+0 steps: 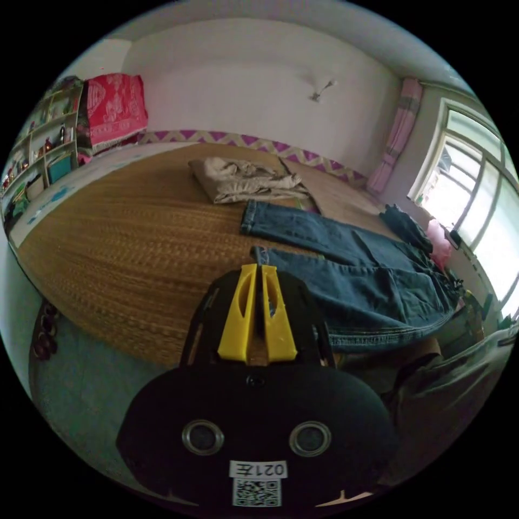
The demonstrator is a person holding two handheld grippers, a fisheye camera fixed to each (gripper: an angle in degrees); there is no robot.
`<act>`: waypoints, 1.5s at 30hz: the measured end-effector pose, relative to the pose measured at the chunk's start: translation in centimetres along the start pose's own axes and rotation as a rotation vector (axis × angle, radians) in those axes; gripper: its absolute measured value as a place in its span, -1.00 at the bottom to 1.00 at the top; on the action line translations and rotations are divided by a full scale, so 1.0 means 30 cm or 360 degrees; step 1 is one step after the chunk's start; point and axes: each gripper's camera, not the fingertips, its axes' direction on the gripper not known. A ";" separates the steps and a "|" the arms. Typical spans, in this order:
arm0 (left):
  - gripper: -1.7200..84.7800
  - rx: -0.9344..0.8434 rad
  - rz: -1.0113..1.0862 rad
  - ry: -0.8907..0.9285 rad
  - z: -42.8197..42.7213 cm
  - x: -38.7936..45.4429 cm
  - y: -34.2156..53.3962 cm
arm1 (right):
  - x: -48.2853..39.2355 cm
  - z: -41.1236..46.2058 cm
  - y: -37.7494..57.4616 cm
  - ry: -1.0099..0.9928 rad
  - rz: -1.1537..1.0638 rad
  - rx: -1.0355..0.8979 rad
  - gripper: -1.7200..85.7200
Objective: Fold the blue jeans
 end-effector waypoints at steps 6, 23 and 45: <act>-0.98 -0.0125 -0.0124 0.0030 0.045 -0.037 0.011 | 0.105 0.226 -0.080 0.0275 0.0037 -0.0044 -0.98; -0.98 -0.0252 -0.0019 -0.0051 0.031 0.009 0.039 | 0.314 0.885 -0.323 0.0548 0.0270 -0.0889 -0.98; -0.96 0.0042 0.0059 -0.0234 -0.177 0.245 0.254 | 0.052 1.318 -0.235 0.1025 0.0013 -0.0987 -0.97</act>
